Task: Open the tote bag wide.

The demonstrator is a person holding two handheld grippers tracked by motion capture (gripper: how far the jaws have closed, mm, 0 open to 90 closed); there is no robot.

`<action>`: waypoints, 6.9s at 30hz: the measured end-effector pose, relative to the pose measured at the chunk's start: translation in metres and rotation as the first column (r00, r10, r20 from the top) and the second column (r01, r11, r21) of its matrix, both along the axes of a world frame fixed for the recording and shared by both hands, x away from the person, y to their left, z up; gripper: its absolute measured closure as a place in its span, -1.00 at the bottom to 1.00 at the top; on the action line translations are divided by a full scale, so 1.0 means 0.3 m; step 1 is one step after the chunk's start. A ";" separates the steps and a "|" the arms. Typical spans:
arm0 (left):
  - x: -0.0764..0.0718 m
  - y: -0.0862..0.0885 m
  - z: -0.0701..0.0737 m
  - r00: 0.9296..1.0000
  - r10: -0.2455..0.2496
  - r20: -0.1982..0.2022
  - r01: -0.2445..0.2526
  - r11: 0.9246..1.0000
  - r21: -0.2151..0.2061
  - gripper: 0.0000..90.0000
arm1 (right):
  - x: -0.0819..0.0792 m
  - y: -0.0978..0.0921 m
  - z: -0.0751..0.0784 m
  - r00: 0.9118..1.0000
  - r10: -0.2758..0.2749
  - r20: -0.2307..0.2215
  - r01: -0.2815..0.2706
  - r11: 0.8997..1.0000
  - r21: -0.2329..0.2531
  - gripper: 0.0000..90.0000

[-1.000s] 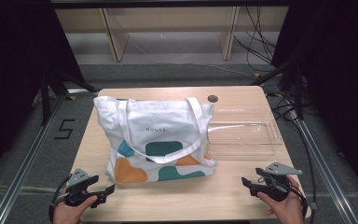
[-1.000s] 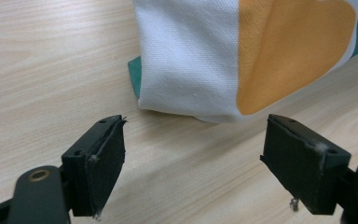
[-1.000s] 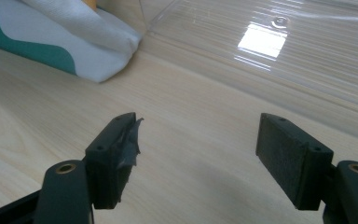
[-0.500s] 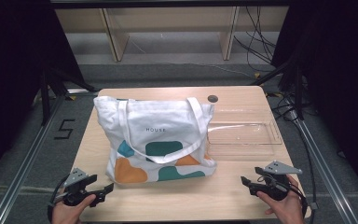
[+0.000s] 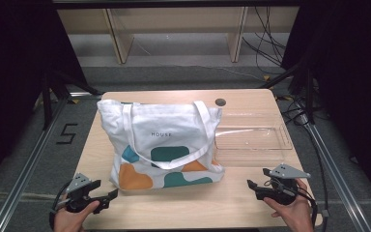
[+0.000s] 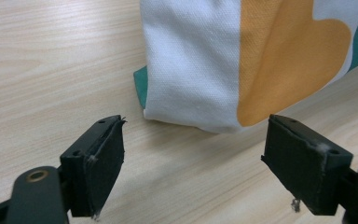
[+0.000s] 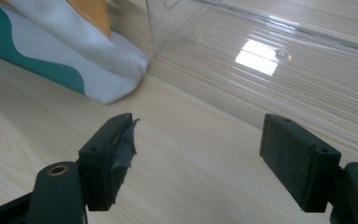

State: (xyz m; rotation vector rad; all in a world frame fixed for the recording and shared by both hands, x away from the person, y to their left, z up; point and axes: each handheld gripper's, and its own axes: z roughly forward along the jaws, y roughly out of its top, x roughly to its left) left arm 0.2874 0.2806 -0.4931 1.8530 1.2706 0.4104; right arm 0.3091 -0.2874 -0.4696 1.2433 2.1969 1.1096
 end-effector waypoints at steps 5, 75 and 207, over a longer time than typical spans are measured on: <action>-0.002 -0.004 0.005 1.000 -0.012 0.005 0.012 1.000 0.018 -0.57 | 0.011 0.003 0.009 1.000 0.009 -0.005 -0.009 1.000 0.029 -0.34; 0.131 -0.006 0.320 0.985 -0.097 0.146 0.105 0.993 -0.051 -0.57 | 0.022 0.399 0.494 0.870 0.440 0.225 -0.451 0.892 0.000 0.88; 0.349 -0.110 0.287 0.955 -0.287 0.081 0.275 0.953 0.130 -0.16 | 0.189 0.360 0.243 0.948 0.318 -0.005 -0.318 0.947 -0.047 0.13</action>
